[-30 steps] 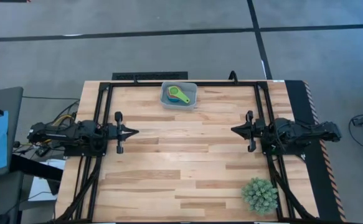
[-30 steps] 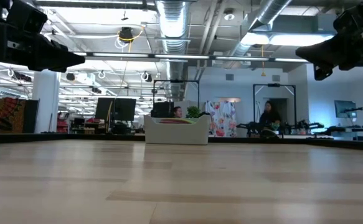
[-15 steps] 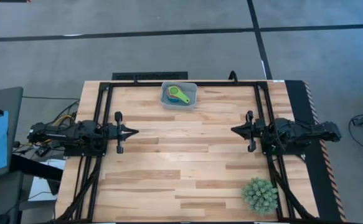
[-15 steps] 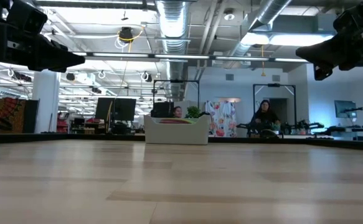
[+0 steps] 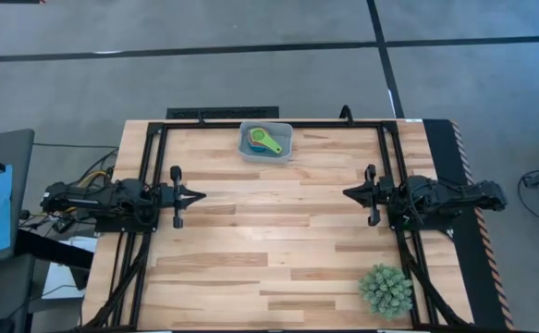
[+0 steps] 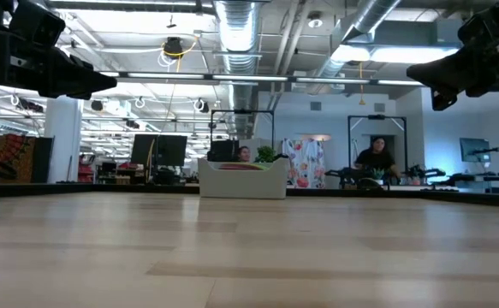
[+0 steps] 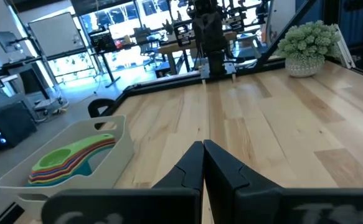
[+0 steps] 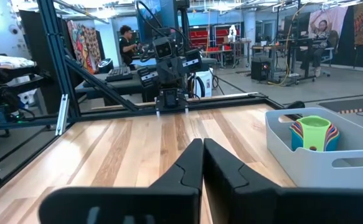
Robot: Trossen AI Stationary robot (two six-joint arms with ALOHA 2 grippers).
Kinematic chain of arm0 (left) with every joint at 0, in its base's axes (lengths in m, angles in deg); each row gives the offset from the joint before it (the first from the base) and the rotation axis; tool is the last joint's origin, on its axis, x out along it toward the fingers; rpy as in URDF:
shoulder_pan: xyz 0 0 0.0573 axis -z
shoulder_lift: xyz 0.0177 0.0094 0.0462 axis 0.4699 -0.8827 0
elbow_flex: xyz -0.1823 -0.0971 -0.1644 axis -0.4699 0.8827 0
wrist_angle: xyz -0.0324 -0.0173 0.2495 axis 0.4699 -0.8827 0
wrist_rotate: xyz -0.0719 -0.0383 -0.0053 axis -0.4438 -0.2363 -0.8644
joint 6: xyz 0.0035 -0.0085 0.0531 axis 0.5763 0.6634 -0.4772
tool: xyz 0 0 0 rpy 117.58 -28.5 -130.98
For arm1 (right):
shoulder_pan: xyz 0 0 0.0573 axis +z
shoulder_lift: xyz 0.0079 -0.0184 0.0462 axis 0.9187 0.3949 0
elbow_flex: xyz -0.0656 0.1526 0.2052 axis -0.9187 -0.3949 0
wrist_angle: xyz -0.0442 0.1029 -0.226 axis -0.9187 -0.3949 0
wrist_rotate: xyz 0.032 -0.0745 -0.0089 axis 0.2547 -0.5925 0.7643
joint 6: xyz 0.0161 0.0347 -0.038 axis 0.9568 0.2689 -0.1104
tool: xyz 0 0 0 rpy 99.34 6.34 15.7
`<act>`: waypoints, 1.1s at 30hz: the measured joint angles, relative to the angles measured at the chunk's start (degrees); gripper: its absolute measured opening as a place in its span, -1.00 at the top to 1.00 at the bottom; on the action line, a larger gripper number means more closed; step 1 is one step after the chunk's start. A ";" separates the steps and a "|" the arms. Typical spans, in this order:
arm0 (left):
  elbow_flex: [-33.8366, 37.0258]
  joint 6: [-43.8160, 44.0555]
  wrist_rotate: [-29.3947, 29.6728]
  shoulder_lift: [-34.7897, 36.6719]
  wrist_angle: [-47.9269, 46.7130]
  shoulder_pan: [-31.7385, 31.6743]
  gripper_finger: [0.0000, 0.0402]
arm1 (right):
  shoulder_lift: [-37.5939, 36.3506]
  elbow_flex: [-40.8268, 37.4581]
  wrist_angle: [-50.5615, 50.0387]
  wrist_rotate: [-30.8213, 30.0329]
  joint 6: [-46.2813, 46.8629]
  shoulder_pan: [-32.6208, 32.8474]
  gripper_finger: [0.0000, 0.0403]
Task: Nest measuring cups in basket
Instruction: Return to Home Position
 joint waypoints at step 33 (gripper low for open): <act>-0.04 0.00 -0.04 0.00 -0.02 0.00 1.00 | 0.01 0.00 -0.01 -0.04 0.00 0.01 0.81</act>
